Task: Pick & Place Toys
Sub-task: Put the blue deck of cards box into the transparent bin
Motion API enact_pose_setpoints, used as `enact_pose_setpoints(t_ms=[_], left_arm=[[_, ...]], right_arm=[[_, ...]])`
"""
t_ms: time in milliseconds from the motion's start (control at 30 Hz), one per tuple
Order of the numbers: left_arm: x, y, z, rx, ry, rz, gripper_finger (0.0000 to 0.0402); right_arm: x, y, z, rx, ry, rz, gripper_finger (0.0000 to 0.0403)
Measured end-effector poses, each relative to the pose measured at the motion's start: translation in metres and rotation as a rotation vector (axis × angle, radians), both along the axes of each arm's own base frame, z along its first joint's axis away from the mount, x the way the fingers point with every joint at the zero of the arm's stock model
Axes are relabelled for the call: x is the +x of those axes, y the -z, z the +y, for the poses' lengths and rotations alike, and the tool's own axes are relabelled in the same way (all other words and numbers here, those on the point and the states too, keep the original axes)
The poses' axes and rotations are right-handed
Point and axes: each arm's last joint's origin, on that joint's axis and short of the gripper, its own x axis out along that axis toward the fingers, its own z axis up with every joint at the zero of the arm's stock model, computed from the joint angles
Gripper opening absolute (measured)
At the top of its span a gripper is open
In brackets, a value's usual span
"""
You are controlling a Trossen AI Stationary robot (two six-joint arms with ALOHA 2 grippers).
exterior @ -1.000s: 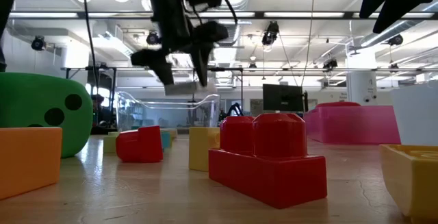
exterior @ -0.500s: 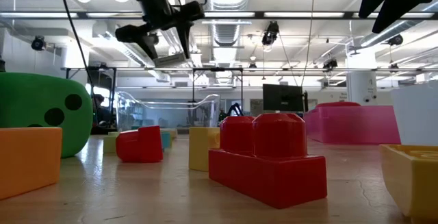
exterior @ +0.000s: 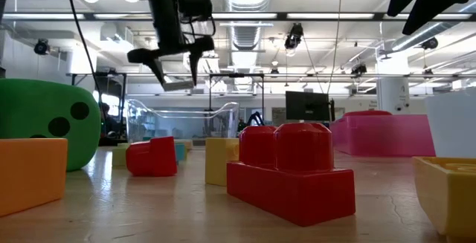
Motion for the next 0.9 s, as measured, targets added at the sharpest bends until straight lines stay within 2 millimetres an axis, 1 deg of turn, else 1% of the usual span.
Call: enact_pose_setpoints(t_ms=[100, 233, 467, 733, 900], left_arm=[[0.0, 0.007, 0.008, -0.017, -0.019, 0.02, 0.0299], [0.005, 0.023, 0.015, -0.051, -0.038, 0.057, 0.0299], [0.011, 0.046, 0.025, -0.11, -0.033, 0.098, 0.0299], [0.015, 0.059, 0.028, -0.141, 0.002, 0.126, 0.0299], [0.011, 0.069, 0.025, -0.158, 0.003, 0.14, 0.0299]], right_arm=[[0.0, 0.0, 0.0, 0.001, 0.0, -0.002, 0.0336], [0.001, 0.0, 0.0, 0.004, 0.0, -0.007, 0.0336], [0.002, 0.0, 0.001, 0.013, 0.004, -0.019, 0.0336], [0.002, 0.0, 0.001, 0.017, 0.009, -0.024, 0.0336], [0.002, -0.001, 0.001, 0.018, 0.01, -0.025, 0.0336]])
